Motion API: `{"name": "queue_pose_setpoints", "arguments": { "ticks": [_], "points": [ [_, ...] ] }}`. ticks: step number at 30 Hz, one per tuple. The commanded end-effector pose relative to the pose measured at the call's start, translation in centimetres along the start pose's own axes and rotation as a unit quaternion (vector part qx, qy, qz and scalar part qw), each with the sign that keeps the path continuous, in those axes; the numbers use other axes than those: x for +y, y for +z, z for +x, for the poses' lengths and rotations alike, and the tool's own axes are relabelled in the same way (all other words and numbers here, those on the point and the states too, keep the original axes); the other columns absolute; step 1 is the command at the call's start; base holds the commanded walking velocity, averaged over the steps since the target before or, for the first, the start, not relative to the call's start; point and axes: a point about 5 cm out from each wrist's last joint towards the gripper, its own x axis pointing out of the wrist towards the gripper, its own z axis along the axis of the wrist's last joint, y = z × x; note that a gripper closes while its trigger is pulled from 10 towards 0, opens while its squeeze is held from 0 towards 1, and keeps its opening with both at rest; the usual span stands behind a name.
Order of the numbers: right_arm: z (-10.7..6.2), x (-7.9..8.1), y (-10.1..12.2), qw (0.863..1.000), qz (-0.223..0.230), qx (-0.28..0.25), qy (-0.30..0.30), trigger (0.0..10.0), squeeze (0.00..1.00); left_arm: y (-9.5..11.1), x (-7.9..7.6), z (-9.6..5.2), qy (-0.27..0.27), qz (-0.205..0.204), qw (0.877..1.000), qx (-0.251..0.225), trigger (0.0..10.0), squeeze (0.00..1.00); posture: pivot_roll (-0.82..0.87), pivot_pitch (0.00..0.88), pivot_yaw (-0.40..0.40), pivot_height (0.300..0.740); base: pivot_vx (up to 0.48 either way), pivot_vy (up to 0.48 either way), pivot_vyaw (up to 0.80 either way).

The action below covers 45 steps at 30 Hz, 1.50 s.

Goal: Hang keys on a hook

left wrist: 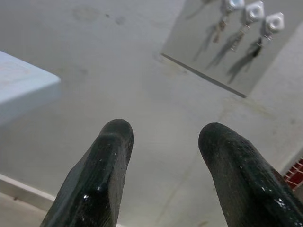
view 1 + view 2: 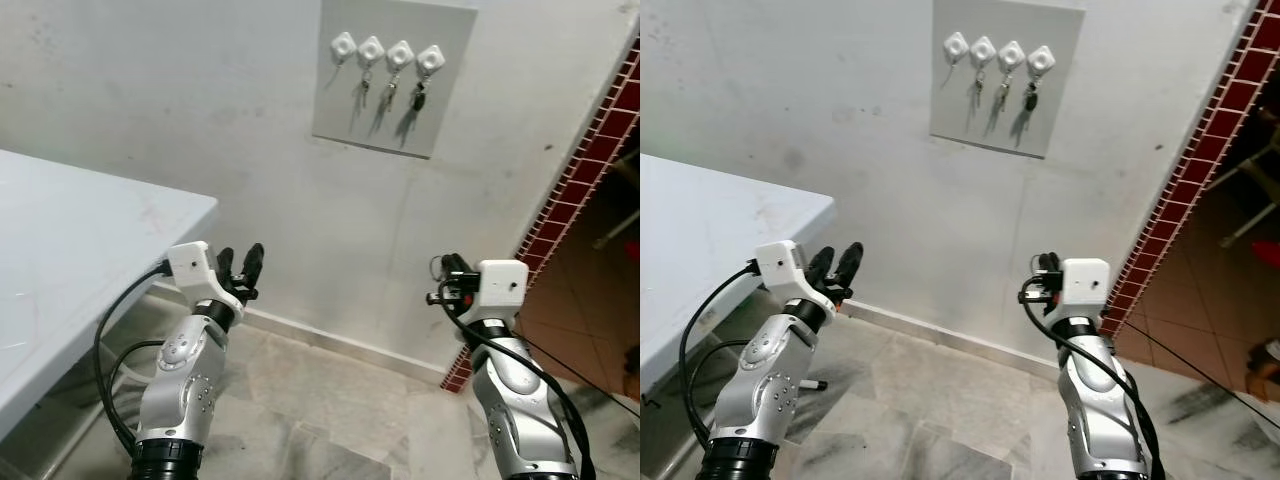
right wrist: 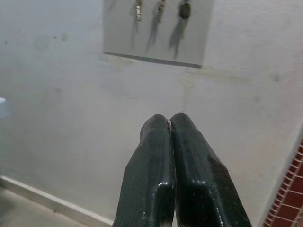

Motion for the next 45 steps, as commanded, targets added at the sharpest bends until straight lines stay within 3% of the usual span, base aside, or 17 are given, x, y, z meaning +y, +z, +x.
{"name": "queue_pose_setpoints", "arguments": {
  "ticks": [1, 14, 45],
  "points": [
    [0.16, 0.39, 0.98, 1.0, -0.001, -0.022, 0.004, 10.0, 0.0, 0.42, 0.31, 0.15, 0.004, 0.004, 1.0, -0.001, 10.0, 0.0, 0.09, 0.0, -0.057, 0.74, 0.0, 0.48, 0.0],
    [0.07, 0.51, 0.94, 1.0, -0.003, -0.021, 0.005, 10.0, 0.0, 0.44, 0.48, 0.09, 0.006, 0.004, 1.0, 0.0, 10.0, 0.0, 0.08, 0.0, -0.053, 0.74, 0.0, 0.48, 0.0],
    [-0.2, 0.44, 0.87, 1.0, 0.006, -0.021, -0.004, 10.0, 0.0, 0.47, 0.69, 0.36, 0.013, 0.008, 1.0, 0.01, 10.0, 0.0, 0.09, 0.0, -0.052, 0.74, 0.0, 0.0, 0.0]
  ]
}}
